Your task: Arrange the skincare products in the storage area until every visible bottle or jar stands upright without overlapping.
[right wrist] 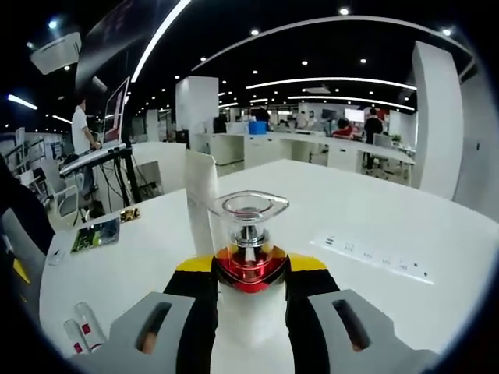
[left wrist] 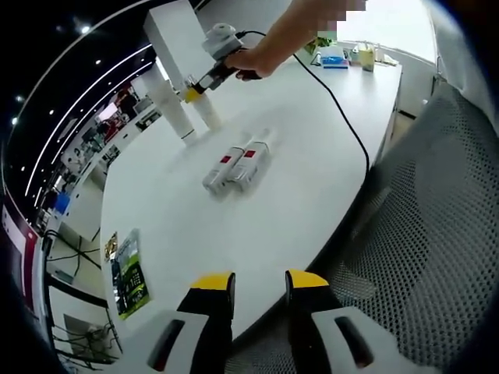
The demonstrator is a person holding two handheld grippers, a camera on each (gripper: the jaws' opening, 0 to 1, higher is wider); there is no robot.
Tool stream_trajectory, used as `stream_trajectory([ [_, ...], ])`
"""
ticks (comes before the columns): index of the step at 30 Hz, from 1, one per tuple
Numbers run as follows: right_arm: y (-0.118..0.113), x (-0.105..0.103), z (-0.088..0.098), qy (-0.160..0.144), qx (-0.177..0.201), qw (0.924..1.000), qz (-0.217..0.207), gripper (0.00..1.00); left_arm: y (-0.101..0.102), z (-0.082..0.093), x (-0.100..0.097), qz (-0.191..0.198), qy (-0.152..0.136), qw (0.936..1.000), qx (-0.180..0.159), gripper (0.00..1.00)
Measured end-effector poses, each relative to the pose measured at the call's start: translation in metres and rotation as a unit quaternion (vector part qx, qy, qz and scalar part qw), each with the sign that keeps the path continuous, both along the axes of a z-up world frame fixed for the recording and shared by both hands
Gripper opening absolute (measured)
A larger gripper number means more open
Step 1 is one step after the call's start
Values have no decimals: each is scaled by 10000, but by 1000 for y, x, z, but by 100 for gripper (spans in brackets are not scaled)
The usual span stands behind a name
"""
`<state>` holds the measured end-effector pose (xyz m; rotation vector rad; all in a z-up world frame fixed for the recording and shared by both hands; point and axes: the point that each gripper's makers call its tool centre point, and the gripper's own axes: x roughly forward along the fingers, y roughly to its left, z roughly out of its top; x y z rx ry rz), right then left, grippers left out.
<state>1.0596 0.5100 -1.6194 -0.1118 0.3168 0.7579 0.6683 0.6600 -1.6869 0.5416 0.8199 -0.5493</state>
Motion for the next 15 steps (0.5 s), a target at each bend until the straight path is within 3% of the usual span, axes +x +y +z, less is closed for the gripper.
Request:
stream_trajectory([
  [15,1,-6,0,-21,142,9998,170,31,0,-1,0,7,12,10000,6,26],
])
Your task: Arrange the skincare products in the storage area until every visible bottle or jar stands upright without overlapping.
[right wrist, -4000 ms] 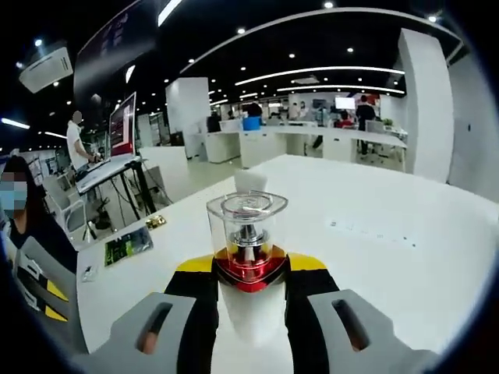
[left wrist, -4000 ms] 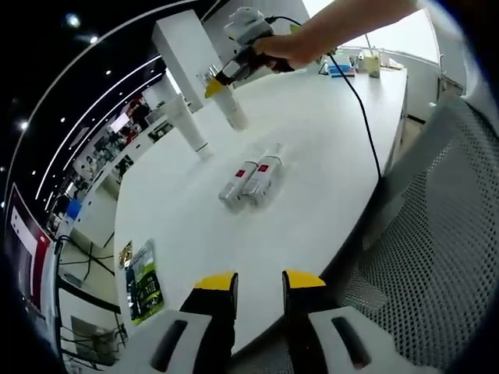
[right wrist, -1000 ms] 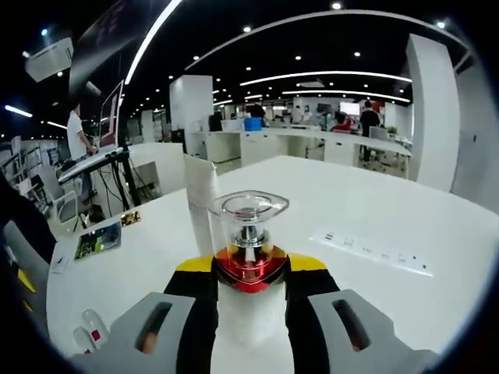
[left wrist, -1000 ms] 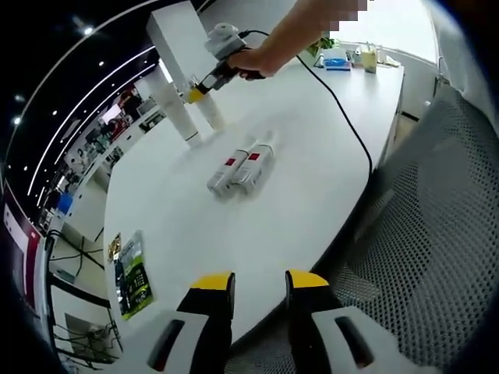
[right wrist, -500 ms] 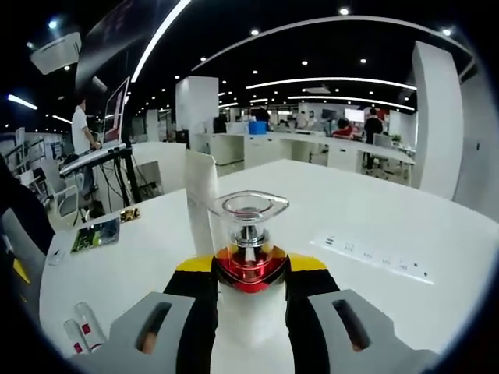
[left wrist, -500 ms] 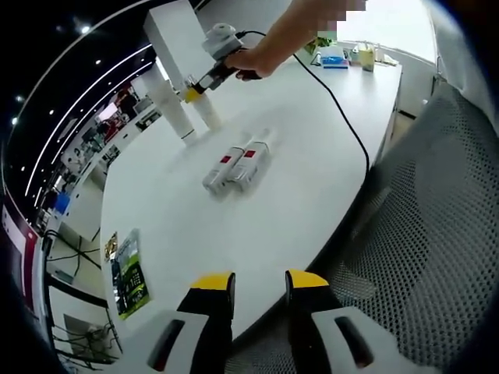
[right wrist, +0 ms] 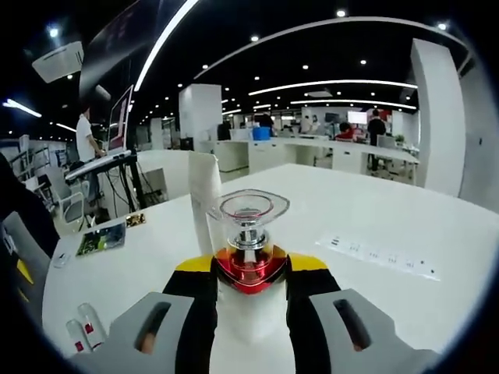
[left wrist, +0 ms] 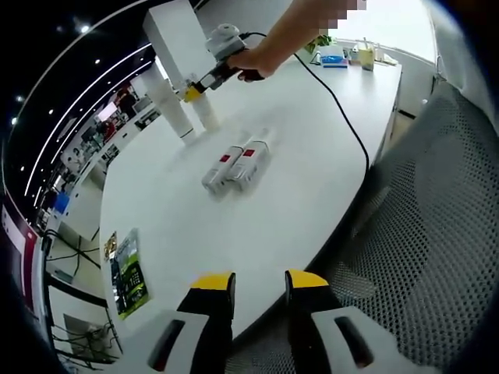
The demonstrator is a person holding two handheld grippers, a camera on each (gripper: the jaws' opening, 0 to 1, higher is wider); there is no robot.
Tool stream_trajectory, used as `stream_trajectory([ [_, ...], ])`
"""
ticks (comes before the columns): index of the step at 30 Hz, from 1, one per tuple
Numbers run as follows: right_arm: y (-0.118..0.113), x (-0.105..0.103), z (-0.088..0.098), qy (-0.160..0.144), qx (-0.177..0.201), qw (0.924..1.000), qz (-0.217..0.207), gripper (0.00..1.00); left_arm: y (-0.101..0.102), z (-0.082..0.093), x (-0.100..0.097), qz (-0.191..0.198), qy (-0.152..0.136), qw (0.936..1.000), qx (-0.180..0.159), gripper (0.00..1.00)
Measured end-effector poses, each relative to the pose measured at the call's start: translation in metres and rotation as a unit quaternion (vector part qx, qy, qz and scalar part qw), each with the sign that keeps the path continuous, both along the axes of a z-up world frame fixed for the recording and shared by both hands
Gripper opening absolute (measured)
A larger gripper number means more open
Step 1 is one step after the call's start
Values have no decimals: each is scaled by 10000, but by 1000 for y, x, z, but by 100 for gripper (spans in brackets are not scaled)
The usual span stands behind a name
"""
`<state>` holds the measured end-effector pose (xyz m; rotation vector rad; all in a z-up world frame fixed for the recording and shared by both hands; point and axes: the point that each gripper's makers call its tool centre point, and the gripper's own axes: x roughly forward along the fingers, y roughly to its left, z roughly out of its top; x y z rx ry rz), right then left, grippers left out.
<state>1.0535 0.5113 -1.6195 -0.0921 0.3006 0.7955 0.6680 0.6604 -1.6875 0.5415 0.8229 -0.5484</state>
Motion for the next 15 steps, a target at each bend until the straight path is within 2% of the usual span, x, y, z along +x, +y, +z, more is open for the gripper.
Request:
stream_trajectory([
  [15,11,4,-1,97,-60,9999,27,31,1,1,0,28,-6,10000,25,25],
])
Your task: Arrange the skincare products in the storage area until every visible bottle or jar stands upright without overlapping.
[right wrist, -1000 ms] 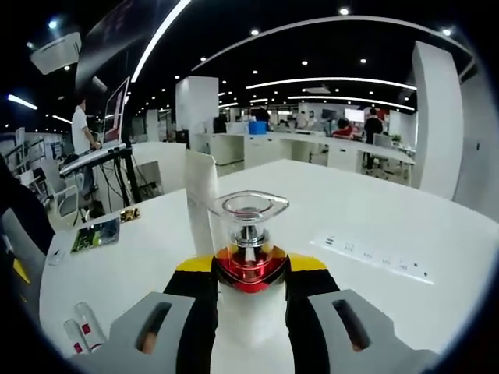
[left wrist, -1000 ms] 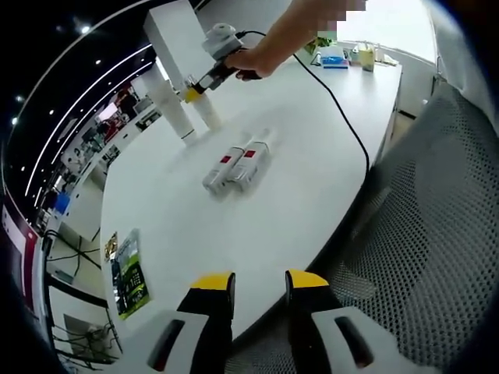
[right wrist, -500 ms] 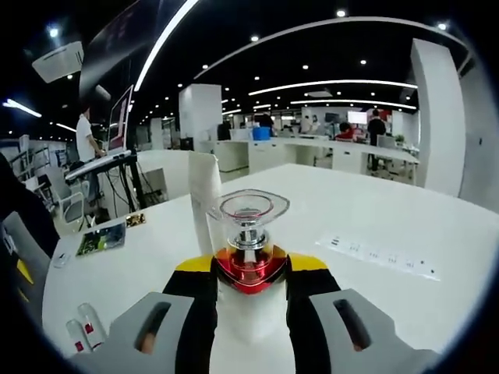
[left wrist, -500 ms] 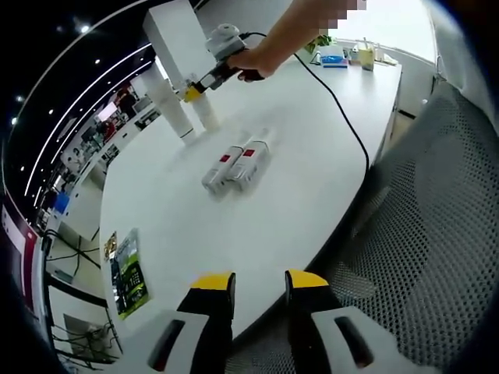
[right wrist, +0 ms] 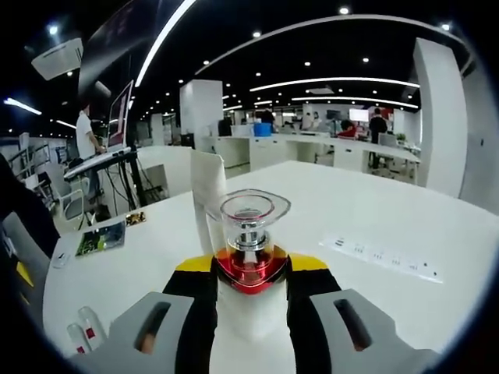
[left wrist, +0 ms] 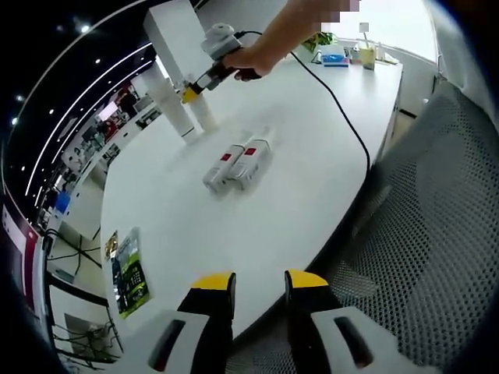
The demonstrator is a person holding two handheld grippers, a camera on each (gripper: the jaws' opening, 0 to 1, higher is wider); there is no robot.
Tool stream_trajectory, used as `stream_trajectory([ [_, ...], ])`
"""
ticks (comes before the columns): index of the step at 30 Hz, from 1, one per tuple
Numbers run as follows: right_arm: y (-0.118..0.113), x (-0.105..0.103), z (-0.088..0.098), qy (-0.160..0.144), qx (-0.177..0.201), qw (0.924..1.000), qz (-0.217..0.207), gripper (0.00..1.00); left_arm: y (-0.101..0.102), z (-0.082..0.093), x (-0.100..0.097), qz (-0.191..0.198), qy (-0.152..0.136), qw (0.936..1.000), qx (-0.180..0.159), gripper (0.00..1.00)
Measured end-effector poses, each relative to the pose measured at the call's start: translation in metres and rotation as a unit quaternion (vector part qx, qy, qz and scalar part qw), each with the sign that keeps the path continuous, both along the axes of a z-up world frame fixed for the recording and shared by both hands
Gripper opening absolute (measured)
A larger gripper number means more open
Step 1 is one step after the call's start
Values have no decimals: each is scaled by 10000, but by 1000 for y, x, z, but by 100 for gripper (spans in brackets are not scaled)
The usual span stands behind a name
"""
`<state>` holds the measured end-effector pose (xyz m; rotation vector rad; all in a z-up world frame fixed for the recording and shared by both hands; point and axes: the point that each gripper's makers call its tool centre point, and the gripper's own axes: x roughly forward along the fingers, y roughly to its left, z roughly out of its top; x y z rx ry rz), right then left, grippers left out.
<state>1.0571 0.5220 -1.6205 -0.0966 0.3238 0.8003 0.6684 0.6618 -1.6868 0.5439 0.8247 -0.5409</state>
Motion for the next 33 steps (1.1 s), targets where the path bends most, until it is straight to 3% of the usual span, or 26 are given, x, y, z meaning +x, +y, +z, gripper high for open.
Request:
stream_trajectory([
  [7,-1,-3,-4,149,-36,9998,101,41,1,-1,0,-5,10,10000,33,25],
  [14,-9,-14,-21,334,-433,9982,255,33,1,-1,0,-3,-24,10000,36,25],
  [18,-8,-13,-21,327,-512,9977,295,28,1,0,1,1,-29,10000,43,25],
  [33,-2,-11,-20,372,-553,9973,299,28,2,0,1,25,-48,10000,57,24],
])
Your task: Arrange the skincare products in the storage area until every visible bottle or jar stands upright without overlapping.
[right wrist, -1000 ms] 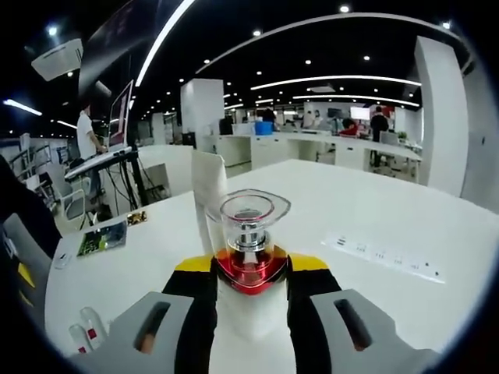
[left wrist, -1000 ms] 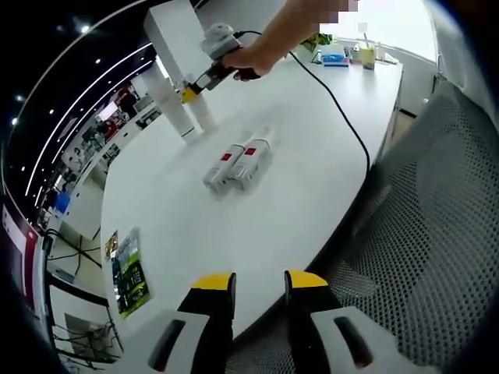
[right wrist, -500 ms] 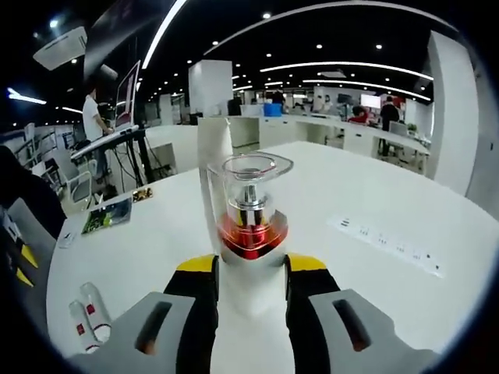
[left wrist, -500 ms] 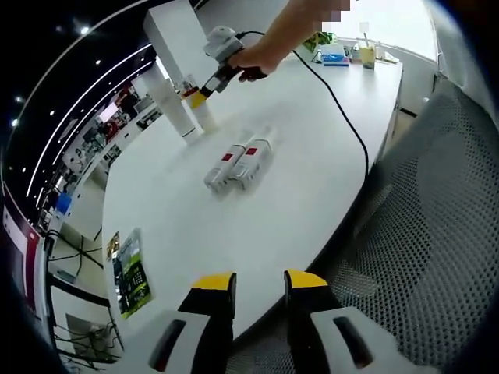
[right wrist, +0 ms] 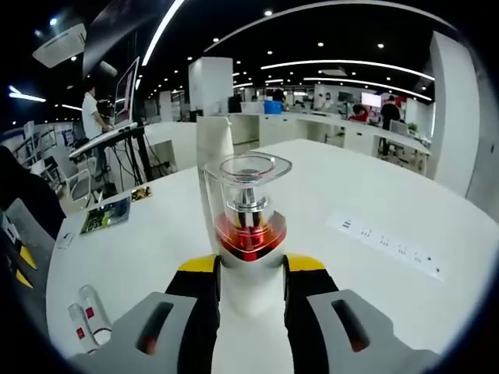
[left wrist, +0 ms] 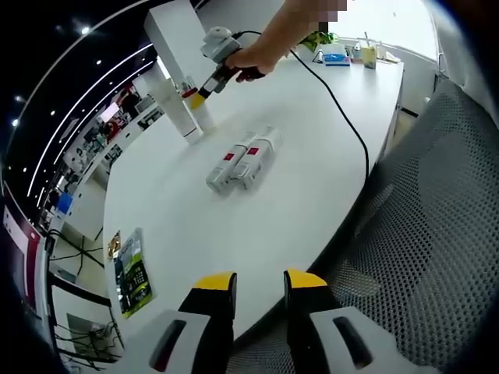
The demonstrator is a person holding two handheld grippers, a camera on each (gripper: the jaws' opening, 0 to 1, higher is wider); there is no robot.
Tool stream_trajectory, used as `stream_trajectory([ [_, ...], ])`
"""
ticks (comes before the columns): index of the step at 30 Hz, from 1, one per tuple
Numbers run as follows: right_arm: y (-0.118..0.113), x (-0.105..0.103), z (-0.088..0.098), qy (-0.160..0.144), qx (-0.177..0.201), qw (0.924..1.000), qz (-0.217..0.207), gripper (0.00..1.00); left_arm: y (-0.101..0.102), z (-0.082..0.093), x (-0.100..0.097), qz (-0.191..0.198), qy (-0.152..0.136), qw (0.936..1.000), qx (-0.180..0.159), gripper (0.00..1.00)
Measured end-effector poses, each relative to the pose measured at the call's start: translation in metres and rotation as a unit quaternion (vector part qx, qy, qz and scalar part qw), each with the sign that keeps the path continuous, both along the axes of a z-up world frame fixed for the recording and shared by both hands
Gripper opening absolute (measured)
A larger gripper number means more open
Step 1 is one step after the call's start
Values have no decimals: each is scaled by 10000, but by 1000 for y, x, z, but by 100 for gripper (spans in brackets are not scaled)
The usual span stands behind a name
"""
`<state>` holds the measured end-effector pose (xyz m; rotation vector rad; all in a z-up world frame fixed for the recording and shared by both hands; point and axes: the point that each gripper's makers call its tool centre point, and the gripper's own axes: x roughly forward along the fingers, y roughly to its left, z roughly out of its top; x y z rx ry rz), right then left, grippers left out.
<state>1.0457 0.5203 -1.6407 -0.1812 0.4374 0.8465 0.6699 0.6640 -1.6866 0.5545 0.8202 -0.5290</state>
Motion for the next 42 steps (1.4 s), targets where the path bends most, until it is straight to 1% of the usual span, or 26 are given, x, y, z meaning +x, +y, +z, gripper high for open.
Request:
stream_trajectory([
  [11,1,3,-2,62,-17,10000,-51,29,1,0,1,18,-13,10000,14,24],
  [13,-1,0,-4,96,-46,9999,-117,31,1,0,1,19,-16,10000,6,24],
  [14,-3,-2,-5,99,-40,9998,-172,34,1,0,1,18,-6,10000,11,24],
  [16,-11,-11,-10,275,78,9988,-399,37,1,0,1,17,-14,10000,8,24],
  [18,-17,-22,-15,376,111,9978,-526,39,1,0,1,21,-13,10000,10,24],
  [21,-29,-47,-21,590,348,9946,-783,39,0,0,1,-7,-20,10000,11,24],
  [23,-33,-68,-21,699,497,9928,-836,39,0,0,1,-22,-28,10000,16,24],
  [26,-39,-86,-20,869,924,9849,-1177,37,0,1,1,-21,-51,10000,25,24],
  [27,-41,-96,-23,902,982,9834,-1234,37,0,1,1,-24,-64,10000,29,24],
  [28,-42,-102,-25,900,937,9837,-1241,37,-1,2,2,-37,-95,9999,37,24],
  [29,-43,-108,-28,952,936,9825,-1298,37,-1,2,2,-41,-107,9999,38,24],
  [30,-41,-121,-30,1033,933,9814,-1320,38,-1,2,2,-40,-116,9999,35,24],
  [32,-39,-133,-28,1053,920,9811,-1338,39,-1,3,3,-43,-134,9999,41,24],
  [34,-39,-139,-24,1053,956,9802,-1376,39,-1,5,4,-29,-199,9998,30,24],
  [35,-37,-142,-20,1056,1068,9787,-1397,39,0,6,6,-11,-252,9997,16,24],
  [38,-37,-150,-14,1030,1080,9786,-1418,41,-2,9,7,-16,-330,9994,-32,24],
  [40,-39,-157,-9,1007,1059,9793,-1398,41,-10,15,6,127,-261,9982,-525,25],
  [42,-41,-163,-4,950,960,9818,-1336,41,-13,23,7,156,-340,9965,-745,25],
])
